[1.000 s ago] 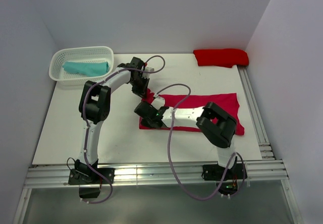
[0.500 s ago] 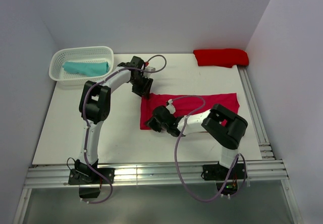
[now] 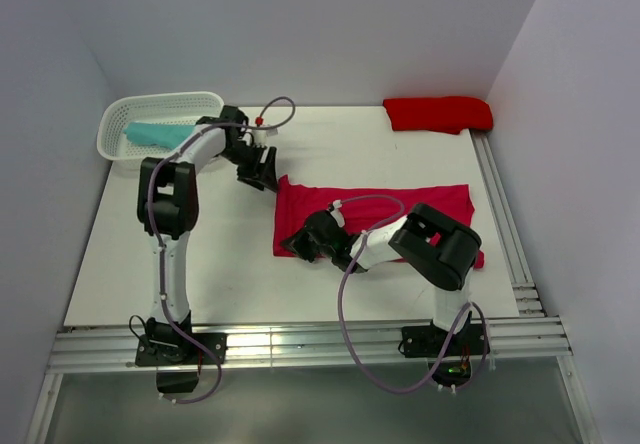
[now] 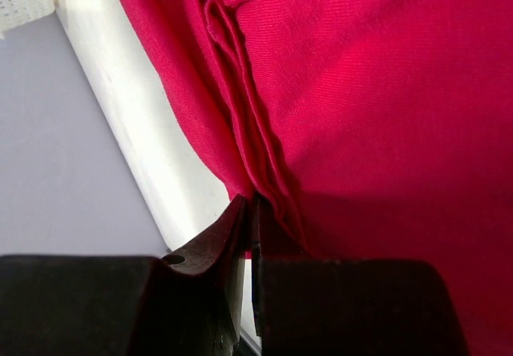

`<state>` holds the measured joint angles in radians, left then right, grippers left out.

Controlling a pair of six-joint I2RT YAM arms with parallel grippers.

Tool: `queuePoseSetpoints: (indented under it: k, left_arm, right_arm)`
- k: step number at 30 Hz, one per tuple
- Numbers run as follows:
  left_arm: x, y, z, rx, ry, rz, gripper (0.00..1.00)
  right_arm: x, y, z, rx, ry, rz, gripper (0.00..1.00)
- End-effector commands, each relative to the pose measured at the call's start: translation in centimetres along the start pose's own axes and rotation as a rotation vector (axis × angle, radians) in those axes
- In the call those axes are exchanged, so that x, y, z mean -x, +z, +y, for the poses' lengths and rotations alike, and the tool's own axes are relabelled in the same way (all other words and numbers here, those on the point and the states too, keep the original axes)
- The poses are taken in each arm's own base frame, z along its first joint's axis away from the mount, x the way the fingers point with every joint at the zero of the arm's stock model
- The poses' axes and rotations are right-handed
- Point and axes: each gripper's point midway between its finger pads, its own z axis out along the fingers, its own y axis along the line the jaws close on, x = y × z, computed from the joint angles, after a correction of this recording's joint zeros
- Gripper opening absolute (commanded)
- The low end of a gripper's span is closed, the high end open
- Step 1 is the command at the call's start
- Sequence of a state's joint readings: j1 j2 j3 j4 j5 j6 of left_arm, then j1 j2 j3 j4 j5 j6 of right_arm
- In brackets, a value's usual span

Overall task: Roll the t-shirts
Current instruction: Roll the tshirt

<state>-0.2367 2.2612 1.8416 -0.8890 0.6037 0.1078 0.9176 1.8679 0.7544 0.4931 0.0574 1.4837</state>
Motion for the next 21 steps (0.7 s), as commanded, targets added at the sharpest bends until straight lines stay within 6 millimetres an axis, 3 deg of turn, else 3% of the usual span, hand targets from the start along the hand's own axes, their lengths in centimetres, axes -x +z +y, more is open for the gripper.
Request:
queuePoseSetpoints:
  k: [1, 8, 21]
  left_arm:
    - [1.7, -4.8, -2.9, -0.144, 0.069, -0.1, 0.68]
    - [-1.1, -3.3, -2.9, -0.286, -0.018, -0.07, 0.68]
    - [-2.8, 2.0, -0.7, -0.312, -0.171, -0.055, 0.6]
  right_arm:
    - [-0.3, 0.4, -3.3, -0.091, 0.006, 0.014, 0.03]
    - [-0.3, 0.3, -3.4, -0.091, 0.015, 0.014, 0.02]
    - [-0.4, -0.1, -4.1, -0.092, 0.029, 0.015, 0.01]
